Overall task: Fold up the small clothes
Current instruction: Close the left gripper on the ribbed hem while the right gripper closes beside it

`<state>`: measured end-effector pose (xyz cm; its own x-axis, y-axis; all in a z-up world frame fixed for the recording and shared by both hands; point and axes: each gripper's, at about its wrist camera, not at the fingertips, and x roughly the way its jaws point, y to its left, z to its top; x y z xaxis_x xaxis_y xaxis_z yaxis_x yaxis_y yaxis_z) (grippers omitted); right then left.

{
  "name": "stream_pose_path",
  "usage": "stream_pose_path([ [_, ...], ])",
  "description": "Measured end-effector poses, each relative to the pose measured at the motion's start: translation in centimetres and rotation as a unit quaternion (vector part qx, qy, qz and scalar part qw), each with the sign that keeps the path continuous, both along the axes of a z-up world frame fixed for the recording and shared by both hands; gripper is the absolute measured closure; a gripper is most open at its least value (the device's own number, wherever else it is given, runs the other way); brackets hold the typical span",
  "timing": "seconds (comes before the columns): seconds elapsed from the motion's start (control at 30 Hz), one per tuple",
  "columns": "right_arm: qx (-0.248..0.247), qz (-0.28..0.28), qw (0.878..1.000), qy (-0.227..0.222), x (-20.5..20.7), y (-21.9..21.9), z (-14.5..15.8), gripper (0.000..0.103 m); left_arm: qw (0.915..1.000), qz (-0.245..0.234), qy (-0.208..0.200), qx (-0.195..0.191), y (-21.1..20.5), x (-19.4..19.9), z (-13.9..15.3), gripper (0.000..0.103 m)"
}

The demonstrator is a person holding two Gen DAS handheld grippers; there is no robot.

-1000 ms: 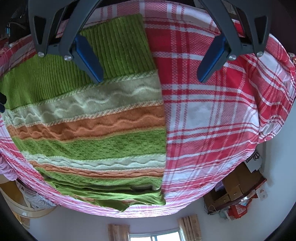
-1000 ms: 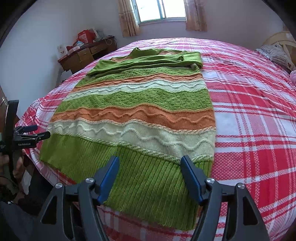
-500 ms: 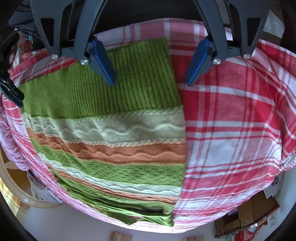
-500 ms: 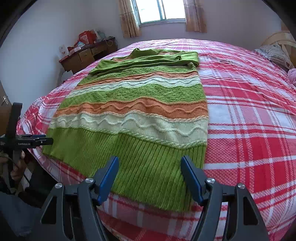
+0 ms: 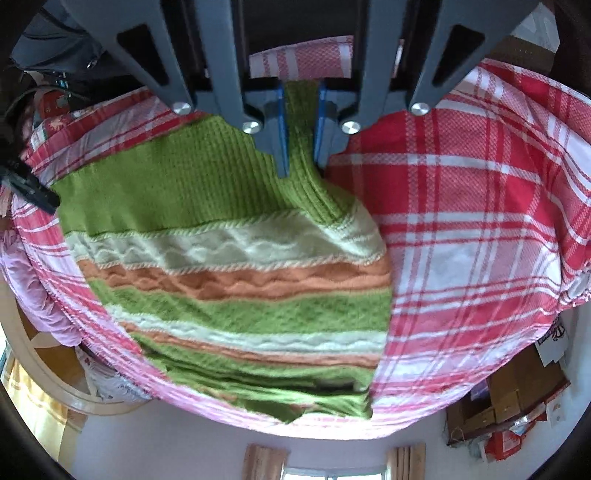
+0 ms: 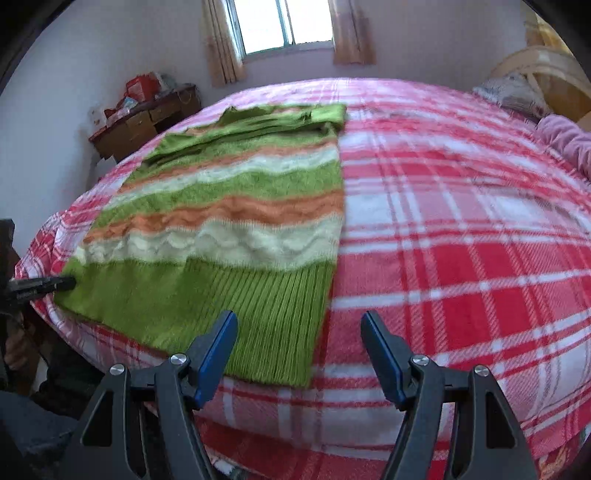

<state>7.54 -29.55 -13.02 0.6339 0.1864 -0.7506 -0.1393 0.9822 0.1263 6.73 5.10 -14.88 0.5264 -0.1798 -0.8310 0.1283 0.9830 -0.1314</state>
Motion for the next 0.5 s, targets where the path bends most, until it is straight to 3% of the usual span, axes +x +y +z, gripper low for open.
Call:
stream_pose_path([
  [0.03,0.002,0.006,1.0,-0.001,-0.2,0.2,-0.1,0.034,1.0,-0.001,-0.004,0.001,0.0,0.0,0.1,0.09],
  [0.1,0.014,0.02,1.0,0.004,-0.3,0.5,-0.2,0.047,1.0,0.001,-0.001,0.004,0.2,0.4,-0.2,0.09],
  [0.27,0.053,0.021,0.998,0.012,-0.2,-0.3,-0.7,0.055,0.9995,0.018,0.027,0.0,0.4,1.3,-2.0,0.081],
  [0.33,0.083,0.016,0.996,0.017,0.0,-1.2,-0.8,0.059,0.9994,0.023,0.026,-0.005,0.6,1.4,-1.9,0.063],
  [0.4,0.091,0.011,0.996,0.021,0.1,-1.6,-1.0,0.077,0.9993,0.021,0.029,-0.011,0.5,1.3,-2.0,0.056],
  [0.47,0.096,0.014,0.995,0.027,0.1,-1.8,-1.2,0.091,0.9995,0.015,0.027,-0.001,0.3,1.1,-2.1,0.068],
  [0.5,0.107,0.018,0.994,0.03,0.1,-2.0,-1.2,0.095,0.9996,0.011,0.024,0.006,0.2,1.0,-2.0,0.092],
])
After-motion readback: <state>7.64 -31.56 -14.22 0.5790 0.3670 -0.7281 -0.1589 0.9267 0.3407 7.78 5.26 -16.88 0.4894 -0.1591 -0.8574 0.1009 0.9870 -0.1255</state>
